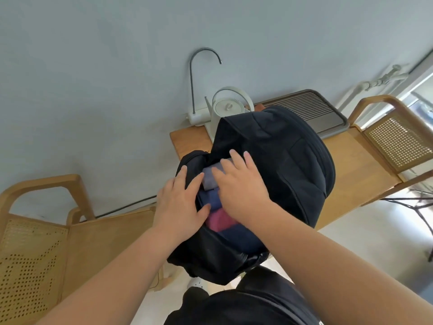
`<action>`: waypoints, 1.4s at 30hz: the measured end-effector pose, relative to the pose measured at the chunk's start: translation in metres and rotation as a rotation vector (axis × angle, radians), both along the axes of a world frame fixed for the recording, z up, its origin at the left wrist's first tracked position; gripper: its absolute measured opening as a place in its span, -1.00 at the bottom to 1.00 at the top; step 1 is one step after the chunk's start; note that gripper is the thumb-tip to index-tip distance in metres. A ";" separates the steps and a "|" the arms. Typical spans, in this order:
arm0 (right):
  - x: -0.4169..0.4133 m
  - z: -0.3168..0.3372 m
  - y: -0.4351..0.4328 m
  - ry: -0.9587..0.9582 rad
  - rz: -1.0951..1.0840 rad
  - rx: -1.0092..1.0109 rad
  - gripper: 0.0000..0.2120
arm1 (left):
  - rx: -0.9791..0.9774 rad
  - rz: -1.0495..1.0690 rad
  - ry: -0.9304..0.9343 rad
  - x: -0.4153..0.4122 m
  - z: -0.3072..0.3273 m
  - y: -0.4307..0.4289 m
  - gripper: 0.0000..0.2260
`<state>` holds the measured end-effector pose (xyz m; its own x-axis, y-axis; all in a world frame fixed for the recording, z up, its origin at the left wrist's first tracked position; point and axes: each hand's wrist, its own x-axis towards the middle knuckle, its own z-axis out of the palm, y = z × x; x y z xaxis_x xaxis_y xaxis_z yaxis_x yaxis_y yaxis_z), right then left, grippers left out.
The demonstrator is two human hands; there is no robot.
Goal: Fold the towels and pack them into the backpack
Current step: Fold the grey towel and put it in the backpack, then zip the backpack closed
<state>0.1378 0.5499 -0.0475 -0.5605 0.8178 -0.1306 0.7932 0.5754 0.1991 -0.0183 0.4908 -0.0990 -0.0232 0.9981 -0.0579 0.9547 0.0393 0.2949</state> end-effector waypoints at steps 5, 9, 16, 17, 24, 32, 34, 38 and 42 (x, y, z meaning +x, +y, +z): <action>0.059 0.053 -0.002 0.099 -0.281 0.395 -0.28 | 0.058 0.012 0.045 0.013 0.003 0.018 -0.45; 0.095 0.055 0.018 0.074 -0.620 0.173 -0.24 | -0.099 0.103 0.001 0.017 -0.006 0.027 -0.62; 0.102 0.053 0.048 0.356 -0.398 0.155 -0.50 | -0.222 0.124 -0.053 0.025 -0.012 0.025 -0.84; 0.101 0.053 0.054 0.363 -0.324 0.147 -0.49 | -0.222 0.122 -0.049 0.029 -0.009 0.023 -0.84; 0.096 0.070 0.111 0.328 0.174 0.060 -0.49 | -0.282 0.174 -0.091 0.089 0.023 -0.020 -0.53; 0.084 0.069 0.130 0.367 0.322 -0.081 -0.57 | -0.402 0.171 -0.074 0.150 0.038 -0.033 -0.45; 0.108 0.065 0.121 0.635 0.298 -0.057 -0.68 | -0.387 0.176 0.078 0.154 0.041 -0.033 -0.51; 0.188 0.041 0.095 1.215 -0.036 0.116 -0.84 | -0.310 0.152 0.241 0.173 0.049 -0.031 -0.49; 0.261 -0.024 0.064 1.232 -0.587 -0.338 -0.84 | -0.077 0.026 0.136 0.220 0.048 -0.017 -0.54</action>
